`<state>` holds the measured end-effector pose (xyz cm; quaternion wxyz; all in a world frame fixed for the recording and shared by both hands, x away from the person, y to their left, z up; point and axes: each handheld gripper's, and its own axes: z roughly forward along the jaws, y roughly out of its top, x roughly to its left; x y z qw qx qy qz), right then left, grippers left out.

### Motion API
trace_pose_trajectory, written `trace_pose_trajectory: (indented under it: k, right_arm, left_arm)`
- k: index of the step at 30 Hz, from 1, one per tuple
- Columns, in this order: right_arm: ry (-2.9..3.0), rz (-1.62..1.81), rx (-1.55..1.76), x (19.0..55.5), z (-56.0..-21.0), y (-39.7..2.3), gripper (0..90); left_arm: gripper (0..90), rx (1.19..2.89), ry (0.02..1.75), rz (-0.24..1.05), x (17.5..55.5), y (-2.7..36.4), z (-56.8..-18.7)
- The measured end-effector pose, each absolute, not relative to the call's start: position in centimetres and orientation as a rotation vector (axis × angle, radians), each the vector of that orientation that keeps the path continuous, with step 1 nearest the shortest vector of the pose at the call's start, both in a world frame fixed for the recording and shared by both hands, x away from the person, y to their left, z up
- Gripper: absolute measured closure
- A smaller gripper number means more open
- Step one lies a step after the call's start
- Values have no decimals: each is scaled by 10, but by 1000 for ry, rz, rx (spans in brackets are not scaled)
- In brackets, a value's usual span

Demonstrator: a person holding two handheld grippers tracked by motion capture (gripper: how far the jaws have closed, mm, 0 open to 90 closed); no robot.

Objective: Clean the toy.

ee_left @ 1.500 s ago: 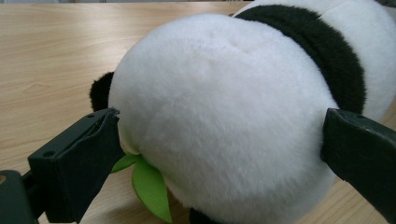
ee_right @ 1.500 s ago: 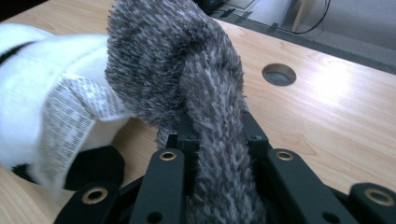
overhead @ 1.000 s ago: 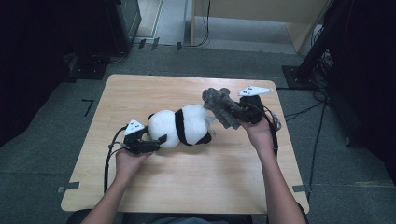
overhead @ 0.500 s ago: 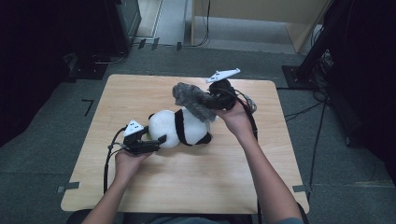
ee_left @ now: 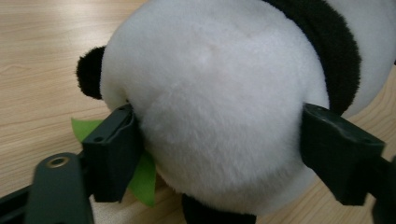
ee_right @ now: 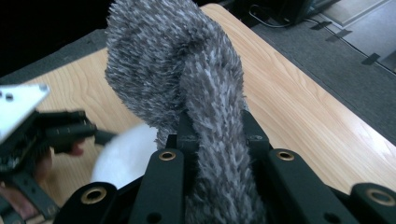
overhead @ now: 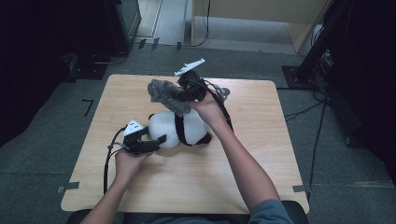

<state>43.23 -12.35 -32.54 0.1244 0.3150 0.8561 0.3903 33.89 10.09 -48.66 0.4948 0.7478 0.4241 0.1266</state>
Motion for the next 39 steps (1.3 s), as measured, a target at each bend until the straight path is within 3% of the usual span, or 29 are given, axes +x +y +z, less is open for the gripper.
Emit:
trace_pose_trajectory:
  k: [8, 17, 23, 39]
  right_arm:
    - [2542, 1142, 892, 448, -328, -85, 762]
    - [2630, 1036, 965, 463, -373, -64, 762]
    - [2621, 973, 1039, 469, -390, -73, 761]
    - [2574, 858, 1102, 480, -398, -127, 745]
  left_arm:
    - [297, 1819, 1024, 312, 338, 101, -486]
    - [330, 1836, 1028, 318, 337, 101, -485]
    - [330, 1833, 1037, 310, 337, 101, -485]
    - [340, 1841, 1035, 309, 338, 101, -486]
